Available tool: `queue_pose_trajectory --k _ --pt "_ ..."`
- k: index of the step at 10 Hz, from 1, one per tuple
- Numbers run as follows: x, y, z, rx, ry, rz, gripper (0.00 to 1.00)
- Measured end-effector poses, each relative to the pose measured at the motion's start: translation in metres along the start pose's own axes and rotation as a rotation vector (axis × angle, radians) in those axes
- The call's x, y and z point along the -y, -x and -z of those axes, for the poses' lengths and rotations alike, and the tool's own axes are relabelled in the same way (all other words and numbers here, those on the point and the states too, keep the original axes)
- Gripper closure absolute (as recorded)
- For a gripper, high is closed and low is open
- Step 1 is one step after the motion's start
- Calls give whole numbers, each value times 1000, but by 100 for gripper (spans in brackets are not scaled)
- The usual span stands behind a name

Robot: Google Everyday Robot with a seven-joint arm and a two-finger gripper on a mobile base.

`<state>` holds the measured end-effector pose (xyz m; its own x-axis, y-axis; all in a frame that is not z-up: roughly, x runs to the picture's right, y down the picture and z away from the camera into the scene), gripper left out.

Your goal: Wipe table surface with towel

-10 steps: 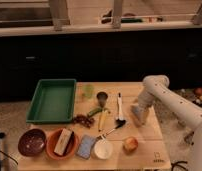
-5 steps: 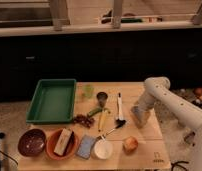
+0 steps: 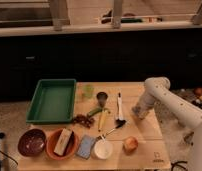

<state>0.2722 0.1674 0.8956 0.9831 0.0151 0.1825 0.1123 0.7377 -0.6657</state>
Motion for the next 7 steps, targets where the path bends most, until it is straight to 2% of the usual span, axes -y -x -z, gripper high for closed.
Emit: queue_pose_trajectory --k 1,2,4,7 --pt "0 1 0 -1 1 1 92" --pt "0 0 0 -1 3 1 98" --pt "-2 -4 2 -10 8 -1 100" --pt "4 -9 26 -19 -1 1 100"
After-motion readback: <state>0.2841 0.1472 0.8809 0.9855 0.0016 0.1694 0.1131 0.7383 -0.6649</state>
